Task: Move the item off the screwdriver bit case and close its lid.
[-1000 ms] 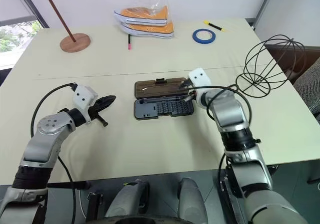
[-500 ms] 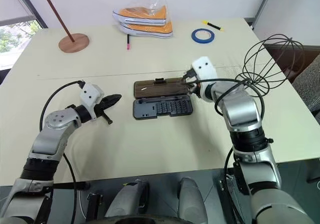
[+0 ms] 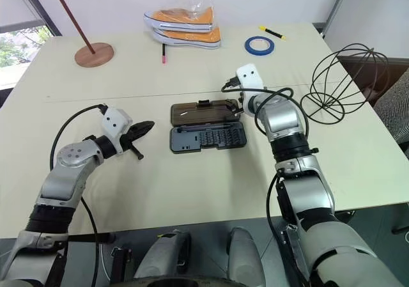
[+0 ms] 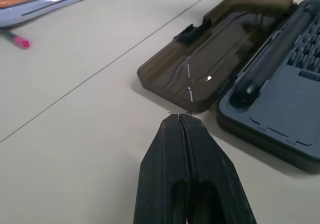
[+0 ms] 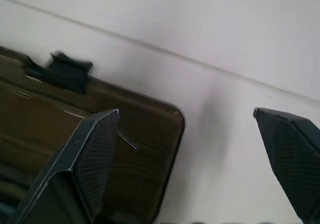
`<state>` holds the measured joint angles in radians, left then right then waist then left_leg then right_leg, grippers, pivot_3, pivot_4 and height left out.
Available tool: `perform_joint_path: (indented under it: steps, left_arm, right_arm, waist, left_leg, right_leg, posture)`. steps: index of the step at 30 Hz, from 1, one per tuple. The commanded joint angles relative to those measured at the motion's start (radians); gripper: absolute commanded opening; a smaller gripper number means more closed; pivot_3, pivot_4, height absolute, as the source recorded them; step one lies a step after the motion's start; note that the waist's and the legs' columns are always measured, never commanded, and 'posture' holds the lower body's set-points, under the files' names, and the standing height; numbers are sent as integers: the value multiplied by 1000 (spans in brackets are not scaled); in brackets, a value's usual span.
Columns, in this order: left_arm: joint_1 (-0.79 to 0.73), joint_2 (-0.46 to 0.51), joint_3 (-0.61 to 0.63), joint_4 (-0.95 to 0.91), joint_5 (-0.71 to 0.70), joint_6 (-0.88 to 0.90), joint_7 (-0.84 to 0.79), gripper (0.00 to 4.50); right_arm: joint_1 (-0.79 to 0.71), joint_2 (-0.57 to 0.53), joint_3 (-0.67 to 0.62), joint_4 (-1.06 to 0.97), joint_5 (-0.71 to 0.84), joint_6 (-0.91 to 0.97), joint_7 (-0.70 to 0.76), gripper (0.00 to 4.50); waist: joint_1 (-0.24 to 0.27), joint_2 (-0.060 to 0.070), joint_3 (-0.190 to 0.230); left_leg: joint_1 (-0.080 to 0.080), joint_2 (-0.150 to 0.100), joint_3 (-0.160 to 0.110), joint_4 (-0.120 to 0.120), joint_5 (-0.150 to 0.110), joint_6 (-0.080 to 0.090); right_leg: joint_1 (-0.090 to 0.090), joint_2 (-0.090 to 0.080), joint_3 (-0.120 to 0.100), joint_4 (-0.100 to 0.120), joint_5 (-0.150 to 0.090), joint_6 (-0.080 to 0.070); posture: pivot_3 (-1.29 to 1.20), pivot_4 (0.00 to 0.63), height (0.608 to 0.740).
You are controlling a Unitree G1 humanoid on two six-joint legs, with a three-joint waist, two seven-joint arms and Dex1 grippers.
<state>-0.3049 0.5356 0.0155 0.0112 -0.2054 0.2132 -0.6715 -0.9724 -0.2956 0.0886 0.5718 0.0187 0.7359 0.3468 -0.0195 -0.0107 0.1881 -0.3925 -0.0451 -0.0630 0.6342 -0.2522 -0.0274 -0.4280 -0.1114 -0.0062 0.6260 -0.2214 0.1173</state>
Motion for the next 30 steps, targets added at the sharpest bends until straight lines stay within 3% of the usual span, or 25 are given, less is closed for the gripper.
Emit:
perform_joint_path:
  steps: [1,8,14,17,24,30]
  left_arm:
    - [9,8,22,-50,1,0,10,0]
    - [32,13,30,-84,0,15,23,0]
    - [36,11,27,-89,2,15,30,0]
    - [29,9,22,-79,5,10,29,0]
    - [8,7,16,-61,8,4,25,0]
    - [6,8,14,-58,9,-1,23,0]
  right_arm:
    - [-52,14,25,93,-34,-129,10,4480]
    - [-123,29,52,273,-85,-251,15,4480]
    - [-104,29,43,258,-85,-216,31,4480]
    - [-70,25,56,212,-93,-188,48,3641]
    - [11,25,61,64,-93,-79,58,51]
    - [76,21,66,-55,-94,-4,63,19]
  waist:
    - [-1,0,0]
    - [-4,0,0]
    - [-3,0,0]
    - [-3,0,0]
    - [-1,1,0]
    - [-1,0,0]
  left_leg:
    - [0,0,0,0,0,0]
    - [0,0,0,0,0,0]
    - [0,0,0,0,0,0]
    - [0,0,0,0,0,0]
    - [0,0,0,0,0,0]
    - [1,0,0,0,0,0]
  right_leg:
    - [0,0,0,0,0,0]
    - [-1,1,0,1,0,0]
    - [-1,1,0,1,0,0]
    - [-1,1,0,1,0,0]
    - [-1,1,0,1,0,0]
    - [0,1,0,2,0,0]
  posture:
    - [0,150,740]
    - [0,150,740]
    - [0,150,740]
    - [0,150,740]
    - [0,150,740]
    - [0,150,740]
